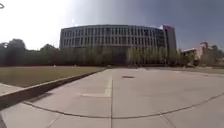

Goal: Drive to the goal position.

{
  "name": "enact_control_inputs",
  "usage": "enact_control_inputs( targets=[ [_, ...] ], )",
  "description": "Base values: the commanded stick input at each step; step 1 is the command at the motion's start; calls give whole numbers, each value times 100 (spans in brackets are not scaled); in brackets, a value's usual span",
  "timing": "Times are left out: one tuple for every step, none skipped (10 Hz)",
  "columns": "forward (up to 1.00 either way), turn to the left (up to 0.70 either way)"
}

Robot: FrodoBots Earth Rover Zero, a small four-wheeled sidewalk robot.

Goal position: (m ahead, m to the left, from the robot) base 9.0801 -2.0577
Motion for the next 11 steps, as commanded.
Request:
enact_control_inputs(
  targets=[
    [58,0],
    [5,0],
    [5,0],
    [4,0],
    [5,0],
    [5,0],
    [5,0],
    [5,0],
    [5,0],
    [5,0],
    [5,0]
  ],
)
